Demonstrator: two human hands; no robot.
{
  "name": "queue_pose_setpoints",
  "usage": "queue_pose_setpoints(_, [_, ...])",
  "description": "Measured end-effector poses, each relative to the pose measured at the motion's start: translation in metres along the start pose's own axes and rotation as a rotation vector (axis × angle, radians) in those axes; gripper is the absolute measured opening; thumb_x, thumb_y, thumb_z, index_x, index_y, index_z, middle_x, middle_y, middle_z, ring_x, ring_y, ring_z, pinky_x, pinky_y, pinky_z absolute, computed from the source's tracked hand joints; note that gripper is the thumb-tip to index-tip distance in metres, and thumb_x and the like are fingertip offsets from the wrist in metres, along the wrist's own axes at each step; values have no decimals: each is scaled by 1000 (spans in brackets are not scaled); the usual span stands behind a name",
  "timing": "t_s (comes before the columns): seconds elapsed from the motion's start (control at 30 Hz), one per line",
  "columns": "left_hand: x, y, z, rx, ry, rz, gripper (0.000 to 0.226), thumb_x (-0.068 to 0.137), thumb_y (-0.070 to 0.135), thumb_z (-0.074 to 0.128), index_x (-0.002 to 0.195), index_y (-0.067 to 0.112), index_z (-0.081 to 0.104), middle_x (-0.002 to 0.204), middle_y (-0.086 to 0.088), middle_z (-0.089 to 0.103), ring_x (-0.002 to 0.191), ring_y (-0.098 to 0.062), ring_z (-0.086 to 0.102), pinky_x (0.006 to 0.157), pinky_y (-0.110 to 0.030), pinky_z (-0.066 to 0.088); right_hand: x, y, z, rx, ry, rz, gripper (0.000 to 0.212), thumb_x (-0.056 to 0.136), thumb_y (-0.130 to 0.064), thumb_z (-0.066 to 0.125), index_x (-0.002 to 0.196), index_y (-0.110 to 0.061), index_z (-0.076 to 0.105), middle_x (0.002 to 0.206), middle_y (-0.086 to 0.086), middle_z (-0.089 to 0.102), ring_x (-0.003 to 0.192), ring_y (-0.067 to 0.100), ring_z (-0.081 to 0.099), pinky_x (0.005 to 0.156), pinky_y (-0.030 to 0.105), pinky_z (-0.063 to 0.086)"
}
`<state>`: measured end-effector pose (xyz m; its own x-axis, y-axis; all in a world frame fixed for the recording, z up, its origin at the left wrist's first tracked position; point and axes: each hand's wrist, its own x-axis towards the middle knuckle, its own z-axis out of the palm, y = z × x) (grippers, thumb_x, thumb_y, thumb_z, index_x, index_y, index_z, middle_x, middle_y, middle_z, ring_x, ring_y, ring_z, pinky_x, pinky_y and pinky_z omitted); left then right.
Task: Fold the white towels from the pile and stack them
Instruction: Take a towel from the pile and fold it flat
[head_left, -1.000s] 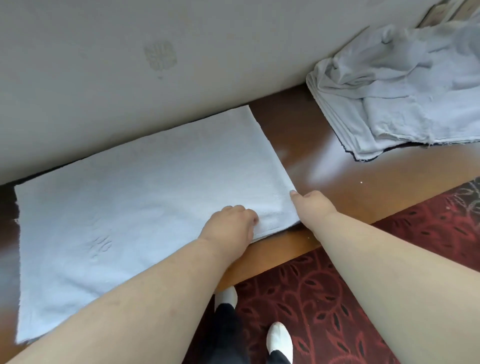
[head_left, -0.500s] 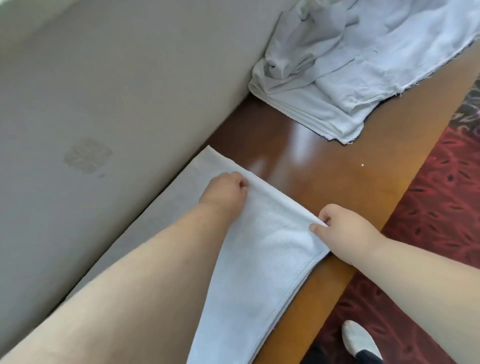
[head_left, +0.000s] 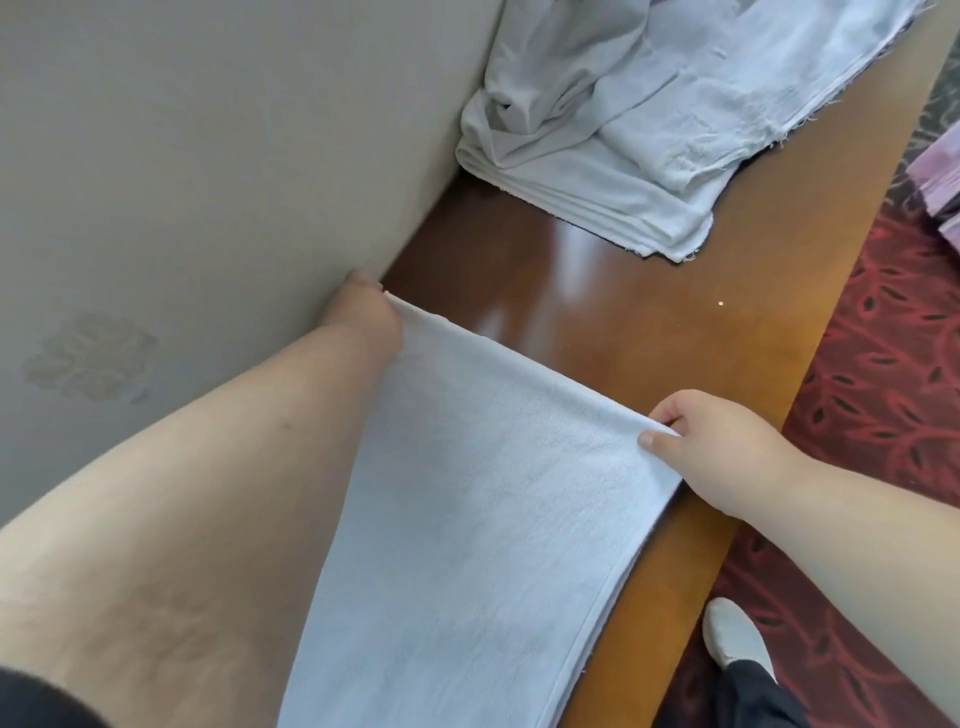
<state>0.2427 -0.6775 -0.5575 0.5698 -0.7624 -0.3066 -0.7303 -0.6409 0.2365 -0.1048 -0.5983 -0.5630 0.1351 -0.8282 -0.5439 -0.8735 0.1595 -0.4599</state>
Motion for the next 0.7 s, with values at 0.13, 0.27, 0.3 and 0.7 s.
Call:
queue_pose_setpoints(0.13, [0, 0, -11, 53, -108, -50, 30, 97, 20, 50, 122, 6, 59, 118, -19, 65, 105, -38, 64, 94, -44, 51, 0, -3, -3, -39, -47, 14, 12, 92, -43, 63, 95, -33, 57, 85, -8, 64, 73, 10, 61, 59, 28, 51])
queue_pose_setpoints(0.27, [-10, 9, -8, -311, -179, -183, 22, 101, 12, 45, 83, 9, 57, 83, -13, 63, 64, -26, 56, 62, -34, 52, 2, -8, -5, 15, -60, 56, 15, 90, -44, 67, 87, -32, 58, 86, -5, 66, 76, 12, 62, 64, 31, 54])
queue_pose_setpoints(0.3, [-14, 12, -7, -380, -201, -246, 28, 101, 10, 42, 76, 10, 53, 79, -11, 59, 58, -22, 49, 56, -30, 45, 1, -8, -5, 42, -70, 70, 15, 89, -43, 68, 87, -32, 59, 87, -4, 66, 78, 13, 62, 67, 33, 56])
queue_pose_setpoints(0.7, [-37, 8, -20, -805, -117, -363, 50, 83, 47, 64, 115, 9, 60, 94, -7, 68, 73, -23, 66, 78, -40, 60, -59, -44, -31, 258, -300, -313, 27, 68, -58, 70, 83, -40, 57, 77, -6, 68, 60, 4, 58, 56, 27, 45])
